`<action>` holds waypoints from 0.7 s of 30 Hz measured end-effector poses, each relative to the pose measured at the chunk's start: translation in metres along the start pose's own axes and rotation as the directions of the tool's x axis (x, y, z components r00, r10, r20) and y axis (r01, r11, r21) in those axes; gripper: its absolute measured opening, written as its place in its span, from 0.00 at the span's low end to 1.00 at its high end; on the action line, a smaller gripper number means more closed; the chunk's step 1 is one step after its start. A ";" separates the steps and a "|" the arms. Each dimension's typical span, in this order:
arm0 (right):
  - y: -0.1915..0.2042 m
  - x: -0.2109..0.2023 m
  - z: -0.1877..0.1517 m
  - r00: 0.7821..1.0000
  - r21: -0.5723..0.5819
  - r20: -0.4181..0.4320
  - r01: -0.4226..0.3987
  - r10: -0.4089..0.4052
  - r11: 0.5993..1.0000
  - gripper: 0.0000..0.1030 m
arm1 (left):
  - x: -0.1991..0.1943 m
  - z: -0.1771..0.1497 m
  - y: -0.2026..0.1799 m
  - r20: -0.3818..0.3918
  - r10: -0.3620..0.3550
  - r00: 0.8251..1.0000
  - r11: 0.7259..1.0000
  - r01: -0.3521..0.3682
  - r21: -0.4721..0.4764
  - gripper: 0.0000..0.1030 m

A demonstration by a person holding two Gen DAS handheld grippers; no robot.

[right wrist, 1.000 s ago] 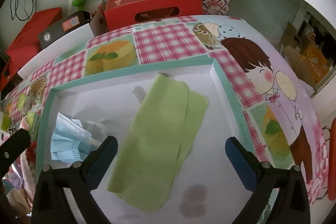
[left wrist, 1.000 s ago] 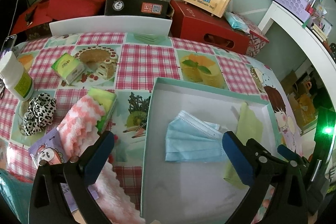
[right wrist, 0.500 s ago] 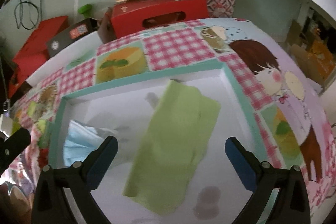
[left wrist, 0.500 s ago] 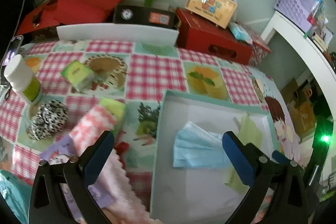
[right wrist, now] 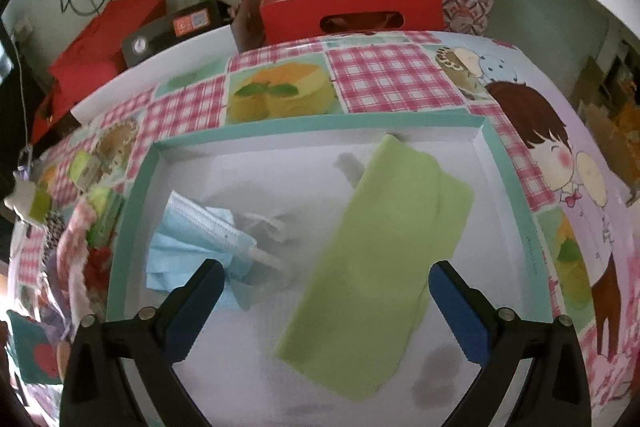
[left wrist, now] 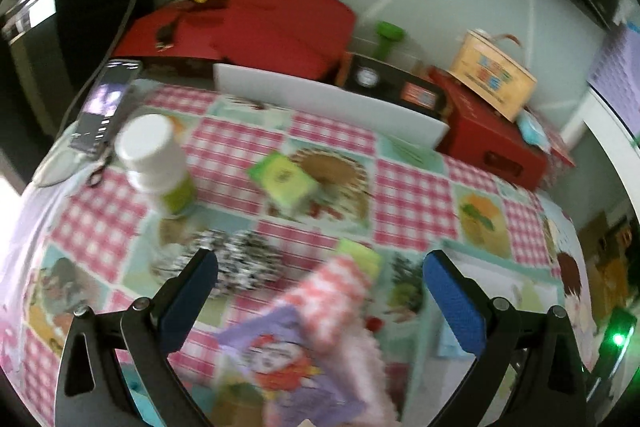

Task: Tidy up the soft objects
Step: 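Move both open tools back toward the pile of soft items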

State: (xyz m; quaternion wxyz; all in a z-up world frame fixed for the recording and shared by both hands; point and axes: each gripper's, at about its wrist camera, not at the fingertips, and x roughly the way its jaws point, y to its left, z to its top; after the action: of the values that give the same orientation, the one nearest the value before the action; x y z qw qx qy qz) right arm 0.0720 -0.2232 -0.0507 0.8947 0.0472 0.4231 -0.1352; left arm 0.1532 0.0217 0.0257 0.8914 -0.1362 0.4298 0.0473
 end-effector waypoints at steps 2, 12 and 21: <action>0.007 -0.002 -0.002 1.000 -0.034 0.014 0.000 0.001 0.999 1.00 | -0.001 0.003 0.013 0.004 0.024 1.000 0.999 -0.024 -0.027 0.99; 0.048 -0.013 0.000 0.993 -0.142 0.084 -0.072 0.084 0.987 1.00 | -0.003 0.011 0.083 -0.016 0.077 0.997 0.971 -0.079 -0.226 0.99; 0.094 -0.024 0.008 0.977 -0.207 0.083 -0.178 0.199 0.962 1.00 | -0.002 0.010 0.117 -0.040 0.075 0.996 0.953 -0.083 -0.293 0.99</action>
State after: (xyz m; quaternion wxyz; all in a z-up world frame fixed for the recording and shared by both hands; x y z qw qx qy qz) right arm 0.0894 -0.1297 -0.0300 0.9243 -0.0089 0.3815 -0.0089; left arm 0.1361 0.1363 0.0091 0.8524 -0.2506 0.4356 0.1446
